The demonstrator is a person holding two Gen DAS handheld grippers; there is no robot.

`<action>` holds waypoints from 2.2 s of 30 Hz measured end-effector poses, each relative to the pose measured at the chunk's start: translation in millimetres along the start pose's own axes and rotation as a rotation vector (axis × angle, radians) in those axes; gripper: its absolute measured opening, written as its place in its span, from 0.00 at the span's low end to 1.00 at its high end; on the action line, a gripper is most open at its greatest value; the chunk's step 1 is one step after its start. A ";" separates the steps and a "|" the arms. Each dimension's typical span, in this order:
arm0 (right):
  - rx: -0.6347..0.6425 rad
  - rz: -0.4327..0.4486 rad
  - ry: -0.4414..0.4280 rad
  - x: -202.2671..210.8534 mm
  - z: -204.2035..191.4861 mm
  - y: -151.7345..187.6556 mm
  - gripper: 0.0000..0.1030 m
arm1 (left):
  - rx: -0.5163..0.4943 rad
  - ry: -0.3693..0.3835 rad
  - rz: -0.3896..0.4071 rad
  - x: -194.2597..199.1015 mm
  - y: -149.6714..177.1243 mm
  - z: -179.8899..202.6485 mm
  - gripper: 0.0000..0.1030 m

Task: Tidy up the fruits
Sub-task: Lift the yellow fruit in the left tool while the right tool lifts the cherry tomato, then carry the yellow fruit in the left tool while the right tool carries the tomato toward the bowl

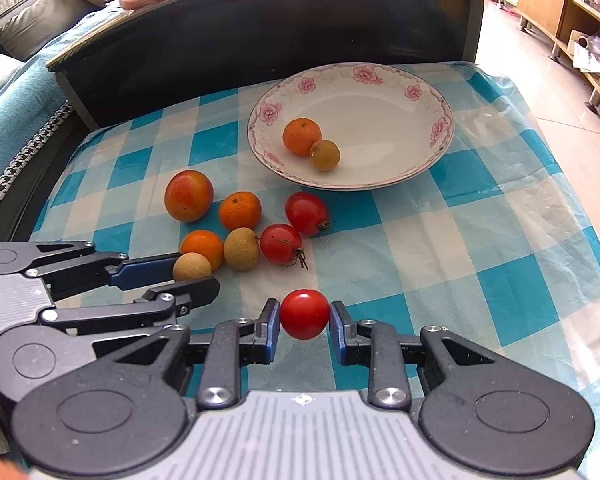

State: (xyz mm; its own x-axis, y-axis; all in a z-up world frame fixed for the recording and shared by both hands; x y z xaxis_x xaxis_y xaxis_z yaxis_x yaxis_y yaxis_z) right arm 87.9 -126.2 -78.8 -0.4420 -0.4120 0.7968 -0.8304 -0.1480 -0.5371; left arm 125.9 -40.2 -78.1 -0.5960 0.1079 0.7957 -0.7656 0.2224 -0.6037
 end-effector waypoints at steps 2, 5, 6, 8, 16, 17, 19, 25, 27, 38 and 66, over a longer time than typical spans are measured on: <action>0.002 0.003 0.000 0.9 -0.9 -0.4 0.30 | -0.001 -0.001 0.002 1.2 0.2 0.1 0.32; 0.008 0.004 0.003 1.5 -1.7 -0.3 0.30 | -0.004 -0.003 0.003 1.7 -0.7 0.7 0.32; 0.009 0.004 0.003 1.7 -2.0 -0.2 0.30 | -0.004 -0.003 0.003 1.8 -0.7 0.7 0.32; 0.009 0.005 0.004 1.9 -2.1 -0.3 0.30 | -0.002 -0.002 0.002 1.8 -0.7 0.9 0.32; 0.011 0.007 0.007 3.1 -2.4 -0.6 0.30 | -0.002 -0.001 0.002 1.9 -0.8 0.9 0.31; 0.011 0.007 0.007 3.0 -2.6 -0.5 0.30 | -0.002 -0.002 0.003 1.9 -0.9 0.9 0.31; 0.011 0.008 0.007 3.6 -2.5 -1.1 0.30 | -0.002 -0.002 0.003 1.9 -0.8 0.9 0.31; 0.011 0.013 0.008 5.3 -2.6 -4.6 0.30 | -0.006 -0.008 0.006 2.1 -4.4 0.4 0.30; 0.011 0.016 0.008 6.3 -3.1 -5.7 0.30 | -0.006 -0.009 0.008 2.4 -6.0 0.4 0.30; 0.006 0.030 0.015 8.1 -1.9 -12.9 0.30 | -0.012 -0.011 0.018 2.0 -14.0 0.5 0.30; -0.033 0.085 0.031 4.0 26.4 -66.5 0.30 | -0.007 0.013 0.053 -19.3 -71.7 0.3 0.30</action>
State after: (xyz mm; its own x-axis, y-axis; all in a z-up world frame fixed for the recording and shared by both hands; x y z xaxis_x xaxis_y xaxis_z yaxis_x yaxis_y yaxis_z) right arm 150.4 -141.8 -47.2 -0.5216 -0.3937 0.7569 -0.7998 -0.0834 -0.5945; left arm 192.3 -58.5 -50.2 -0.6328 0.1320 0.7630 -0.7311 0.2226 -0.6449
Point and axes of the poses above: each gripper's, at about its wrist camera, not at the fingertips, and x roughly against the way its jaws point, z to its right, y to its underside, the point moved 9 cm from there along -x, roughly the way its jaws point, and after that the axes turned 6 degrees about -y, right-handed, at the moved point
